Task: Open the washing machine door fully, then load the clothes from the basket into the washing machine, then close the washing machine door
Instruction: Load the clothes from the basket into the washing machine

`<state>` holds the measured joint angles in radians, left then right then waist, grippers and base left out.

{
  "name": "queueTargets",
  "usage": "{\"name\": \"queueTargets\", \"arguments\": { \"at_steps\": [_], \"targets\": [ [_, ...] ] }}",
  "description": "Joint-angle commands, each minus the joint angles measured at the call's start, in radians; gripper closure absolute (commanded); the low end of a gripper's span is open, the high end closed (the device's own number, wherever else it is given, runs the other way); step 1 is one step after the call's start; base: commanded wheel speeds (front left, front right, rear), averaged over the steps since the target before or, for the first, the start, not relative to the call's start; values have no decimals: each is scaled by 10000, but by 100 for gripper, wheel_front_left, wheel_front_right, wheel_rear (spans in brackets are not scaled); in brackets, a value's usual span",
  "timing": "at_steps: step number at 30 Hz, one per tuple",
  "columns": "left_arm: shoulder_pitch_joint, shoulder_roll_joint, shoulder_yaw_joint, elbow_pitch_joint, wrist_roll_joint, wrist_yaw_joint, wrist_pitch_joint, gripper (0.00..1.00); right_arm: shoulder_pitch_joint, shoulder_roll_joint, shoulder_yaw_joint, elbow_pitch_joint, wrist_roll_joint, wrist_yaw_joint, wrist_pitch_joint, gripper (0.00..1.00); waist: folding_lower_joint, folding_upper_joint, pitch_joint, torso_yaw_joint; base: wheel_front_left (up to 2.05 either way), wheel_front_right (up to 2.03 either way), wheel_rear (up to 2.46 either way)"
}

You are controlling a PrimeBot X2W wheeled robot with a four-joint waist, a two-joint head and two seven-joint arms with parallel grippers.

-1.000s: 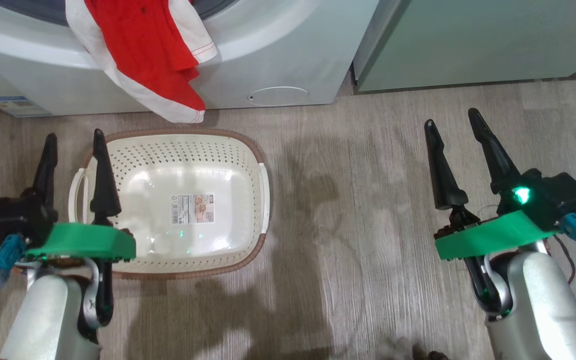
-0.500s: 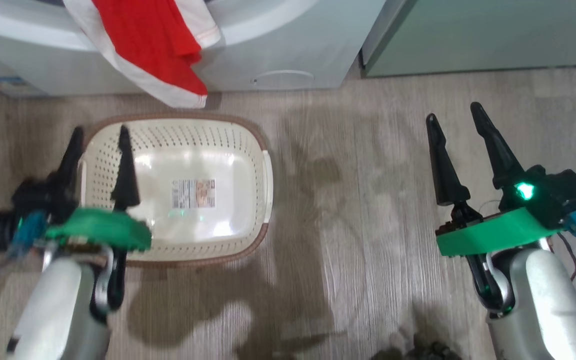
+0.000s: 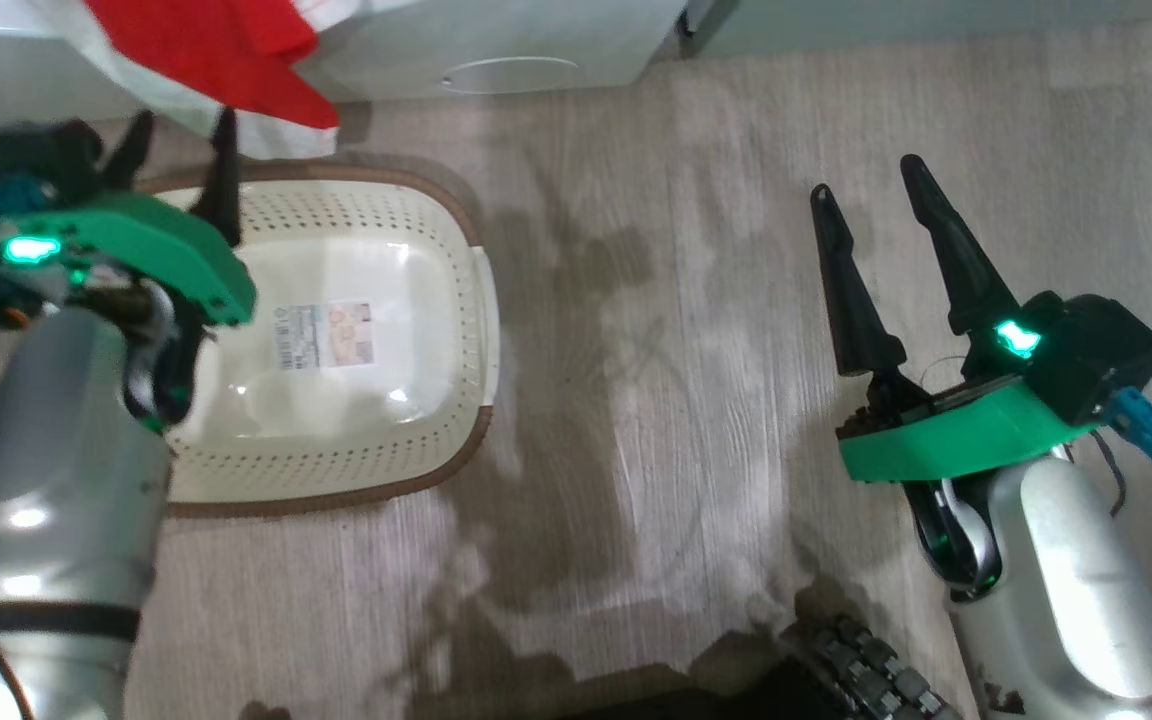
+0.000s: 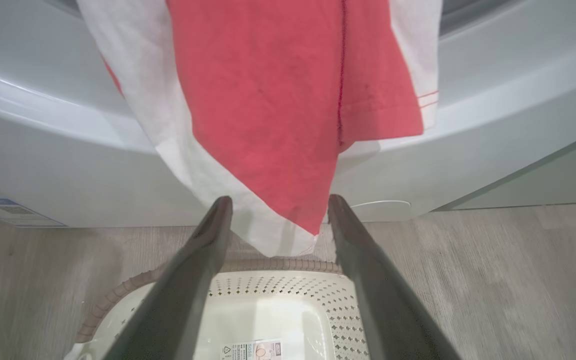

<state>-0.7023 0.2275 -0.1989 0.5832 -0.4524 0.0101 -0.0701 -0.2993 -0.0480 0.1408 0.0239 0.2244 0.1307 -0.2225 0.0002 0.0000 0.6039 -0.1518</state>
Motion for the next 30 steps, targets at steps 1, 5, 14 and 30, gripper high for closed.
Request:
{"name": "queueTargets", "arguments": {
  "at_steps": [1, 5, 14, 30],
  "targets": [
    [-331, 437, 376, 48, -74, -77, 71, 0, -28, -22, 243, -251, 97, 0, -180, 0, -2, 0, 183, -213, 0, 0, 0],
    [-1051, 655, 551, 1236, -287, -200, 326, 0, -70, -22, 314, -130, 197, 0, -281, 0, -2, 0, 322, -412, 0, 0, 0],
    [-2427, 982, 717, 3033, -474, -517, 45, 0, -235, -22, 466, -22, 317, 0, -372, 0, -2, 0, 571, -696, 0, 0, 0],
    [-3197, 1192, 304, 4707, -260, -962, -1067, 100, -230, -22, 417, -102, 427, 0, -391, 0, -2, 0, 560, -847, 0, 0, 0]
  ]
}}
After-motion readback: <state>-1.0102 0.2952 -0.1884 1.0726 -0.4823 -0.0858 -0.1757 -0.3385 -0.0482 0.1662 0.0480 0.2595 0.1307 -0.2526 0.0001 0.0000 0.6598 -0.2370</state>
